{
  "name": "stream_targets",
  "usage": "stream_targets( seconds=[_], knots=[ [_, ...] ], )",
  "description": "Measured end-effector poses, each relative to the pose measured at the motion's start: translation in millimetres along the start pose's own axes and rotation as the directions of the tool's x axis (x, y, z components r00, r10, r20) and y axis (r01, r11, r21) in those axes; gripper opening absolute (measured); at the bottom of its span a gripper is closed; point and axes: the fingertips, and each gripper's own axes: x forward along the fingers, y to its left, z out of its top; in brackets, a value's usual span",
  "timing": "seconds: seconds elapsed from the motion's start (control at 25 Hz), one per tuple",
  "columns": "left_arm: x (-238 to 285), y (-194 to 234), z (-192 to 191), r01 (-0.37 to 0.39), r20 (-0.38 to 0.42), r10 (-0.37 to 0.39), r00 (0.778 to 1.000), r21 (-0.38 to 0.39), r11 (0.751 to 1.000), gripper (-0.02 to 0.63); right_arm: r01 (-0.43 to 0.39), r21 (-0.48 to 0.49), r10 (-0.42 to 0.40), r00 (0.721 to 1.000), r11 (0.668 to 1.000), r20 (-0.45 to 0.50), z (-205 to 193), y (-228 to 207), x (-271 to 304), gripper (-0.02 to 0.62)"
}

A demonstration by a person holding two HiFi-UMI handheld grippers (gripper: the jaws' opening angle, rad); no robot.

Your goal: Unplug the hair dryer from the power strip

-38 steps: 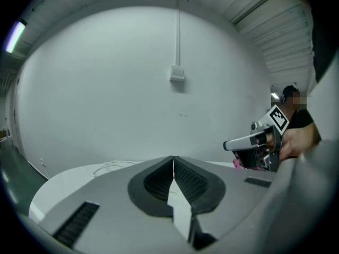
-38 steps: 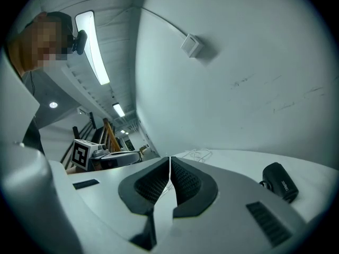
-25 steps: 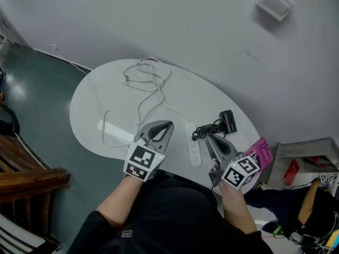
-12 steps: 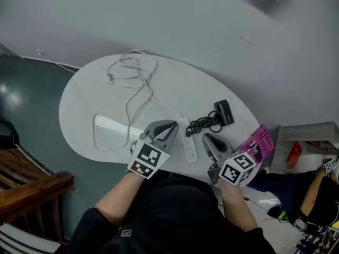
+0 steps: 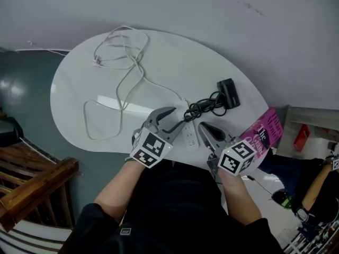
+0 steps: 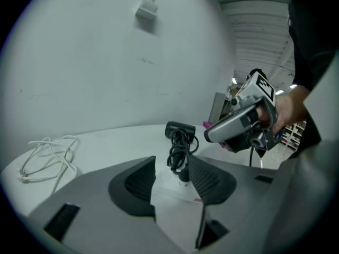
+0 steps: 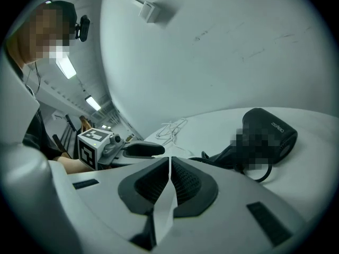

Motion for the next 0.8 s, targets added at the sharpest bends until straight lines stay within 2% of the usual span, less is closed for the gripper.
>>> stream_targets(
  seconds=[0.32, 0.8],
  knots=[
    [28.3, -20.6, -34.2, 0.071, -0.067, -0.066, 0.996, 0.079, 0.994, 0.255, -0.017, -0.007, 0.017, 0.999, 1.0, 0.04, -3.4, -3.0, 3.3, 0.038],
    [57.7, -33.5, -43.0, 0.087, -0.083, -0.079, 0.993, 0.106, 0.99, 0.262, -0.002, -0.047, 0.002, 1.0, 0.999, 0.001, -28.6, -14.3, 14.1, 0.044]
  ],
)
